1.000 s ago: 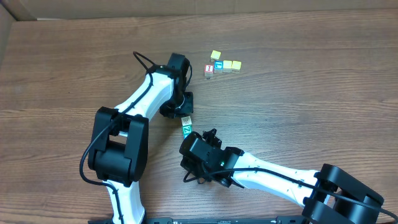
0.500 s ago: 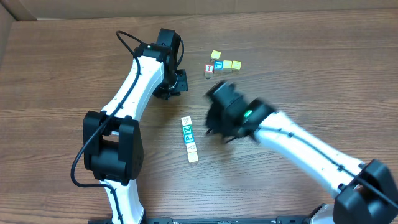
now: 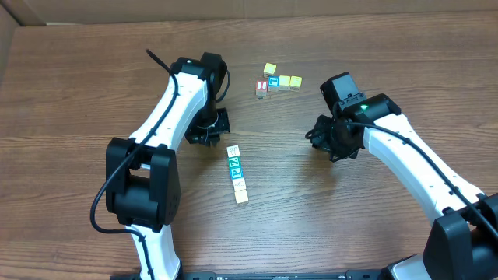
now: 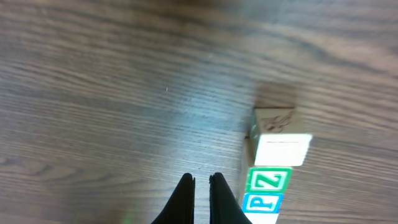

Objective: Flip 5 blocks

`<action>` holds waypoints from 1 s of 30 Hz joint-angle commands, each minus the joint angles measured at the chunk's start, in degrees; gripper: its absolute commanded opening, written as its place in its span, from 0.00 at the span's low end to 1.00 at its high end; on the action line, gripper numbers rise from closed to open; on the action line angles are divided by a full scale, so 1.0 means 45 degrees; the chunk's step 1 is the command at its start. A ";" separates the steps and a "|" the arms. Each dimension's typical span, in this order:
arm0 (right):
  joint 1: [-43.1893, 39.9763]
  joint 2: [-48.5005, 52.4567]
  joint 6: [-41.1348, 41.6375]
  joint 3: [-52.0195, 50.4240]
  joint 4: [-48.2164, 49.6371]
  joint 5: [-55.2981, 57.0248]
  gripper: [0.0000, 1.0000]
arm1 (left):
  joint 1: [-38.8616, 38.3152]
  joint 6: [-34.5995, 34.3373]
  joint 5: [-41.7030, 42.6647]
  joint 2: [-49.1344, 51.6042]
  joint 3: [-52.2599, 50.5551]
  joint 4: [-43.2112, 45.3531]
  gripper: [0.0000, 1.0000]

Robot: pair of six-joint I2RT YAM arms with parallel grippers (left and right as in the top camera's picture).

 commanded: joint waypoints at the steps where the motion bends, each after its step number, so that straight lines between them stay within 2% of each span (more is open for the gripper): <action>1: -0.0019 -0.0291 -0.0549 0.0087 0.0015 0.2113 0.37 | 0.0063 -0.0034 0.0107 0.0209 -0.1030 0.0325 0.04; 4: -0.0194 -0.0291 -0.0588 0.0087 0.0010 0.2934 0.37 | 0.0267 0.0068 0.0437 0.0209 -0.1744 0.1336 0.04; 7: -0.0962 -0.0267 -0.0884 0.0087 0.0005 0.2895 0.37 | 0.0665 0.0466 0.1817 0.0209 -0.1428 0.2929 0.04; 16: -0.2939 -0.0267 -0.1370 0.0087 0.0034 0.2900 0.37 | -0.0034 0.0486 0.1700 0.0214 -0.0301 0.4153 0.04; 19: -0.3473 -0.0267 -0.1452 0.0087 0.0175 0.2783 0.36 | -0.0418 0.0126 0.0797 0.0214 -0.0301 0.4153 0.04; 21: -0.3609 -0.0267 -0.1452 0.0087 0.0272 0.2191 0.35 | -0.0554 0.0010 0.0743 0.0214 -0.0306 0.4289 0.04; 23: -0.3619 -0.0267 -0.1938 0.0063 0.0520 0.0816 0.25 | -0.0670 0.0019 0.1122 0.0214 -0.0306 0.4410 0.04; 26: -0.3419 -0.0214 -0.2851 -0.0233 0.1360 -0.1588 0.20 | -0.0699 -0.0199 0.0393 0.0209 -0.0277 0.4274 0.04; 28: -0.3157 -0.0068 -0.2812 -0.0661 0.2157 -0.2671 0.17 | -0.0369 -0.1015 -0.0432 0.0209 -0.0121 0.3823 0.04; 30: -0.2715 0.0219 -0.2662 -0.1141 0.3181 -0.3351 0.12 | 0.0330 -0.1302 -0.0112 0.0209 0.0141 0.3366 0.04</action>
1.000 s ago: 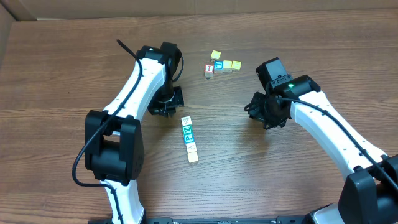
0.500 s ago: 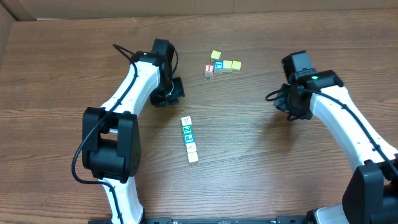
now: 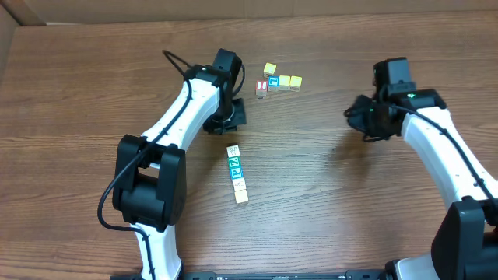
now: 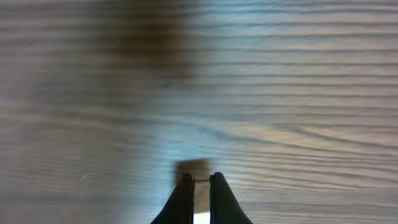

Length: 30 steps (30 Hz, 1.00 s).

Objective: Flip 5 blocks

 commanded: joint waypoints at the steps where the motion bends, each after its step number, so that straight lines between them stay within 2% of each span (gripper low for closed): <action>1: 0.0918 0.0432 -0.0121 -0.0860 0.1229 -0.2555 0.10 | 0.1321 -0.0899 -0.0180 0.0019 0.0675 -0.0491 0.04; 3: 0.1826 0.0991 0.0335 -0.1088 0.2467 -0.2584 0.09 | 0.2331 -0.0884 0.0568 -0.0015 0.0942 -0.0928 0.04; 7: 0.3551 0.1991 0.0563 -0.1093 0.4386 -0.2171 0.07 | 0.4216 0.0170 0.1651 -0.0049 0.1331 -0.1967 0.04; 12: 0.5231 0.2691 0.0884 -0.1093 0.5848 0.0180 0.05 | 0.5989 0.1049 0.1700 -0.0049 0.1379 -0.3060 0.04; 17: 0.5581 0.2701 0.0879 -0.1078 0.6081 0.1613 0.06 | 0.6994 0.1083 0.2278 -0.0049 0.1379 -0.2934 0.04; 21: 0.5425 0.2701 0.0879 -0.1078 0.6018 0.0622 0.06 | 0.7116 0.1078 0.2215 -0.0044 0.1365 -0.2798 0.04; 23: 0.5430 0.2701 0.0879 -0.1073 0.6081 0.0374 0.04 | 0.7111 0.1078 0.2152 -0.0044 0.1365 -0.2803 0.08; 24: 0.5430 0.2701 0.0879 -0.1073 0.6154 0.0374 0.04 | 0.7082 0.1073 0.2084 -0.0044 0.1365 -0.2807 0.12; 25: 0.5382 0.2701 0.0879 -0.1073 0.6154 0.0379 0.04 | 0.7048 0.1078 0.2016 -0.0044 0.1360 -0.2812 0.23; 26: 0.5343 0.2701 0.0884 -0.1073 0.6154 0.0374 0.04 | 0.7023 0.1078 0.1972 -0.0044 0.1360 -0.2812 0.44; 27: 0.5251 0.2701 0.0884 -0.1059 0.6149 0.0369 0.04 | 0.6994 0.1078 0.1938 -0.0044 0.1360 -0.2812 0.59; 28: 0.5178 0.2701 0.0884 -0.1049 0.6149 0.0369 0.04 | 0.6989 0.1078 0.1923 -0.0044 0.1360 -0.2807 0.64; 30: 0.4988 0.2701 0.0884 -0.1030 0.6149 0.0350 0.04 | 0.6989 0.1073 0.1928 -0.0044 0.1360 -0.2807 0.89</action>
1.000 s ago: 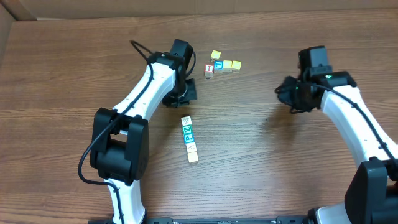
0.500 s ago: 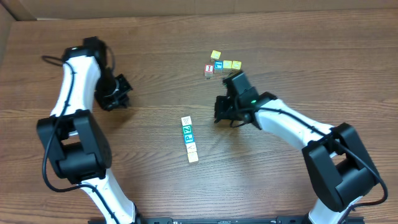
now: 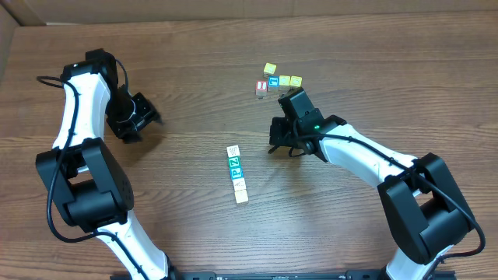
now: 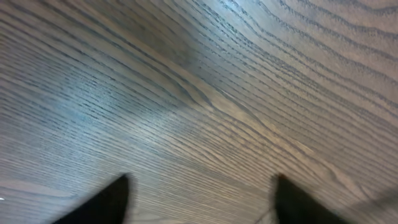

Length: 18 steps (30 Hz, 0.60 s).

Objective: Flip 5 blocks

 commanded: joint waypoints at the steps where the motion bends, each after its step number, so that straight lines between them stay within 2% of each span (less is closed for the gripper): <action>1: -0.0408 -0.0044 0.0049 0.0015 0.0083 -0.0136 0.04 | -0.0131 0.0155 0.0044 -0.0044 0.0228 0.0005 0.94; 2: -0.0495 -0.0044 0.0049 0.0015 0.0092 -0.0223 0.04 | -0.0131 0.0155 0.0044 -0.0044 0.0228 0.0010 1.00; 11: -0.0471 -0.0029 0.0034 0.0005 0.0175 -0.1763 0.04 | -0.0131 0.0160 0.0044 -0.0044 0.0228 0.0015 1.00; 18: -0.0160 -0.0029 -0.0005 0.0005 0.0529 -0.1739 0.04 | -0.0131 0.0160 0.0044 -0.0044 0.0228 0.0015 1.00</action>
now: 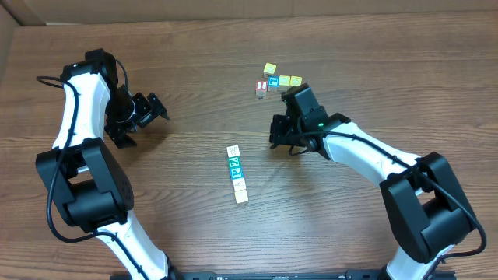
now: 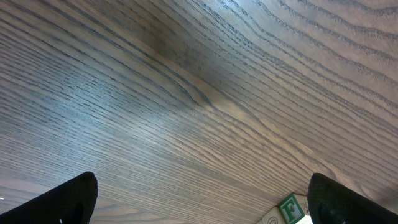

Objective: Flip 5 blocks

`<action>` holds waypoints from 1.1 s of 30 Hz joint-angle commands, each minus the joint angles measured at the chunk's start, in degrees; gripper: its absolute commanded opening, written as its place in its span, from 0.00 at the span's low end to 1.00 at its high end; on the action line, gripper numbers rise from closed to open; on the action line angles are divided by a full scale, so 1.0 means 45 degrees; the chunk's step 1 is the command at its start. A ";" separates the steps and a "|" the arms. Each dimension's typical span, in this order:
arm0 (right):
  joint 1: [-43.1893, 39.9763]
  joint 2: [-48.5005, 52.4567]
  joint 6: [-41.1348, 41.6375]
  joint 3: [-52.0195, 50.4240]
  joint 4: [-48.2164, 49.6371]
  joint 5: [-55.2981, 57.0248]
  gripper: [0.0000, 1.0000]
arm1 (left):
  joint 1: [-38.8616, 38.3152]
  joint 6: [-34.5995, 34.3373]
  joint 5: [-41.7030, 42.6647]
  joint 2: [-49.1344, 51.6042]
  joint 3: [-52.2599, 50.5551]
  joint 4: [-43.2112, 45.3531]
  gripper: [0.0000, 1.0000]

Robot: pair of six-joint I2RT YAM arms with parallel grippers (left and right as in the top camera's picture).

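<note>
A row of several letter blocks lies at the table's middle, with a green Z and a blue P facing up. A cluster of several blocks, yellow, blue and red, lies at the back. My left gripper is far to the left of both, open wide. In the left wrist view its fingers stand far apart, and a block with a green F shows at the bottom edge near the right finger. My right gripper is low between the cluster and the row; its jaws are hidden under the wrist.
A brown wood-grain table carries everything. A cardboard wall runs along the back edge. The right arm stretches from the front right toward the middle.
My left gripper's fingers stand farther apart than before, and a block with a green F now shows at the bottom of its wrist view. The right gripper has shifted slightly toward the back.
My left gripper was shut beside the far end of the block row, then shut farther back near the cluster, with the right gripper out to the right. Then the left arm was far left and open, the right gripper near the cluster. Now the left is open wider.
</note>
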 commanded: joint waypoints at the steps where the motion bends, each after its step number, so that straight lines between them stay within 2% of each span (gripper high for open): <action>1: 0.0078 -0.0029 -0.0010 0.0005 0.0194 -0.0287 0.04 | -0.0131 0.0199 0.0044 -0.0044 0.0228 0.0015 1.00; 15: 0.0078 0.0170 -0.0117 0.0015 0.0894 -0.0277 0.04 | -0.0131 0.0204 0.0044 -0.0044 0.0228 0.0019 1.00; 33: 0.0170 0.0277 -0.0685 0.0015 0.0529 0.0044 0.04 | -0.0131 0.0204 0.0044 -0.0044 0.0228 0.0015 1.00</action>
